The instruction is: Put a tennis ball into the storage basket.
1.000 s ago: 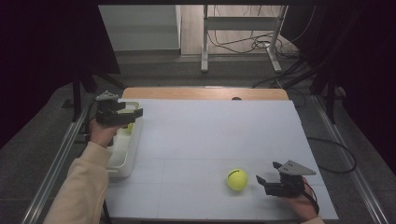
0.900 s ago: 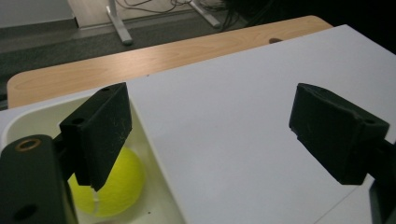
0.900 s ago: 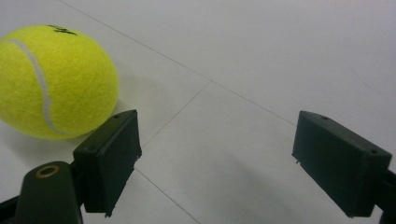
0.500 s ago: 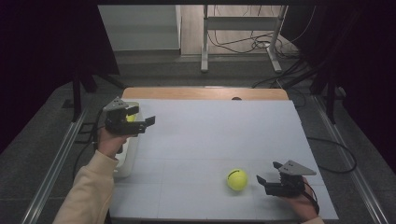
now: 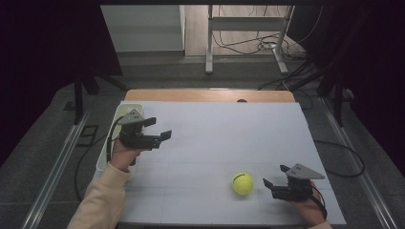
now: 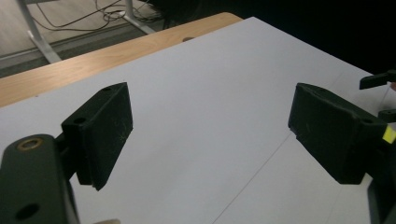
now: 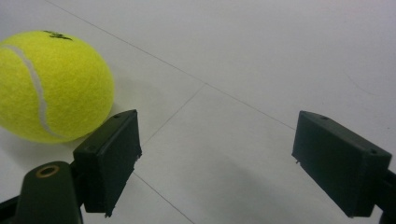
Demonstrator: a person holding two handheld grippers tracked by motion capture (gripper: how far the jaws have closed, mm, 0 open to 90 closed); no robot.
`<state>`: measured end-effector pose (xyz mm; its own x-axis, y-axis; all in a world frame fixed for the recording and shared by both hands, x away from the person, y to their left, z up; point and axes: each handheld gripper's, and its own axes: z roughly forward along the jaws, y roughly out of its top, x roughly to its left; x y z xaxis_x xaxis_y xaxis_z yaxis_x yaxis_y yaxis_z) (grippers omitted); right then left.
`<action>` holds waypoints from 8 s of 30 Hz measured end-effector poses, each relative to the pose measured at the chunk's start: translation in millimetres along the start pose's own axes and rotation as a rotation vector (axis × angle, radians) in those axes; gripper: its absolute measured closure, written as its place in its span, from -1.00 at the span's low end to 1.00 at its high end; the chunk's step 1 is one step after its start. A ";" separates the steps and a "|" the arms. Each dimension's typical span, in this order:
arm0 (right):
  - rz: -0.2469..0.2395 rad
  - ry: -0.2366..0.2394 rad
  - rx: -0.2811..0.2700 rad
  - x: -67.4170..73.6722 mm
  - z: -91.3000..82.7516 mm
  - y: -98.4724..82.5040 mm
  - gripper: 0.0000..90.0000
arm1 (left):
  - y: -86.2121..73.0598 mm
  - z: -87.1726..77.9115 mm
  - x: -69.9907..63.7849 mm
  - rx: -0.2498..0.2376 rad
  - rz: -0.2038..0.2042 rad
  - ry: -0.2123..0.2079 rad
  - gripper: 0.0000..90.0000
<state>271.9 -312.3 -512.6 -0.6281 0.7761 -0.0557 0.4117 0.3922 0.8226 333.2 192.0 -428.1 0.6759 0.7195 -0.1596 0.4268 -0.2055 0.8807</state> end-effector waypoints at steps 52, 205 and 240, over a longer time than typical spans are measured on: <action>0.002 0.004 -0.003 -1.6 2.7 1.2 -0.64 | -13.0 42.8 -50.3 0.065 0.038 -0.165 -0.68; -0.016 0.005 0.011 -2.0 3.8 -0.2 -0.64 | -39.8 176.0 -169.7 0.369 0.196 -0.442 -0.84; -0.016 -0.001 0.007 -2.1 3.1 -0.1 -0.64 | -29.7 167.9 -170.4 0.289 0.200 -0.431 -0.41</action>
<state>275.3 -312.4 -514.3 -0.6344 0.7699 -0.0693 0.4063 0.4084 0.8174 306.2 -35.9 -501.9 0.9195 0.3236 -0.2233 0.3712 -0.5273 0.7643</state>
